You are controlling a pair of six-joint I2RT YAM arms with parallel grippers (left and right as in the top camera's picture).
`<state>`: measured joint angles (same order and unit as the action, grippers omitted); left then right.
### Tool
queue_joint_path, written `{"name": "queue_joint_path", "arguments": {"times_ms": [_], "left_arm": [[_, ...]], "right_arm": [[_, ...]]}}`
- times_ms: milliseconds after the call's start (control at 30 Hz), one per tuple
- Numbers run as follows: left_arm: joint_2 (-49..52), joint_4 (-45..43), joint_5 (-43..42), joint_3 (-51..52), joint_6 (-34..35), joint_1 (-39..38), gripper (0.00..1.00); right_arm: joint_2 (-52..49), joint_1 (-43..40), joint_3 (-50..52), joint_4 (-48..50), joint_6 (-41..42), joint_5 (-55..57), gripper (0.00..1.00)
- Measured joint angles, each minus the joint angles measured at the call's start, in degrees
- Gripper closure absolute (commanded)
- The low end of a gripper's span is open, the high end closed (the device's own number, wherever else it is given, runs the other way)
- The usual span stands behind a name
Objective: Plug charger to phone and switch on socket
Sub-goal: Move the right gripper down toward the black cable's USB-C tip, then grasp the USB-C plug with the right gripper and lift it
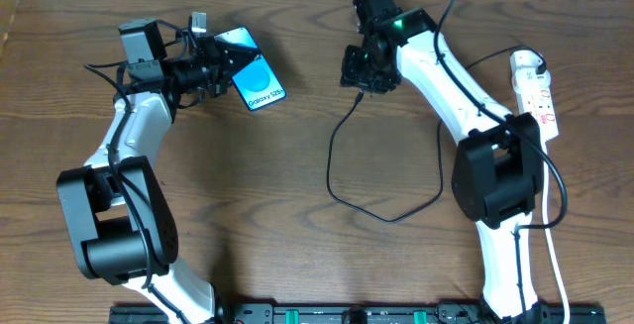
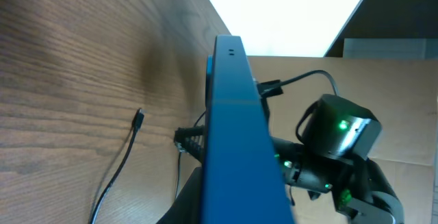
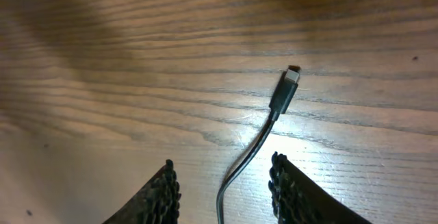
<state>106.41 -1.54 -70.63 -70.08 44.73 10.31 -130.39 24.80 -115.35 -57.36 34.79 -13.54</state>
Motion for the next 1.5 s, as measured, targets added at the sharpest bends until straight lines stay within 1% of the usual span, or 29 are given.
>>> {"name": "queue_joint_path", "arguments": {"times_ms": [267, 500, 733, 1000, 1167, 1300, 1400, 1500], "left_arm": [[0.0, 0.04, 0.02, 0.0, 0.0, 0.0, 0.93], [0.0, 0.04, 0.02, 0.0, 0.0, 0.0, 0.93], [0.0, 0.09, 0.04, 0.0, 0.0, 0.0, 0.93], [0.0, 0.28, 0.04, 0.0, 0.0, 0.0, 0.93], [0.0, 0.28, 0.04, 0.0, 0.0, 0.0, 0.93], [0.0, 0.31, 0.04, 0.0, 0.0, 0.0, 0.93], [0.0, 0.31, 0.04, 0.0, 0.0, 0.0, 0.93], [0.0, 0.31, 0.04, 0.0, 0.0, 0.0, 0.93]], "right_arm": [[-4.31, 0.2, 0.0, -0.09, 2.12, -0.09, 0.7], [-7.89, 0.2, 0.0, -0.07, 3.58, -0.15, 0.71], [-8.11, 0.24, 0.0, 1.81, 4.7, -0.15, 0.72], [-8.11, 1.29, 0.07, 2.8, 5.79, 0.55, 0.76], [-8.72, 1.68, 0.07, 3.37, 6.12, 0.96, 0.82], [-8.94, 1.7, 0.04, 3.78, 6.08, 1.25, 0.99], [-9.2, 1.7, -0.02, 4.09, 4.55, 1.22, 0.99], [-9.25, 1.88, -0.04, 4.59, 1.05, 1.16, 0.99]]}}
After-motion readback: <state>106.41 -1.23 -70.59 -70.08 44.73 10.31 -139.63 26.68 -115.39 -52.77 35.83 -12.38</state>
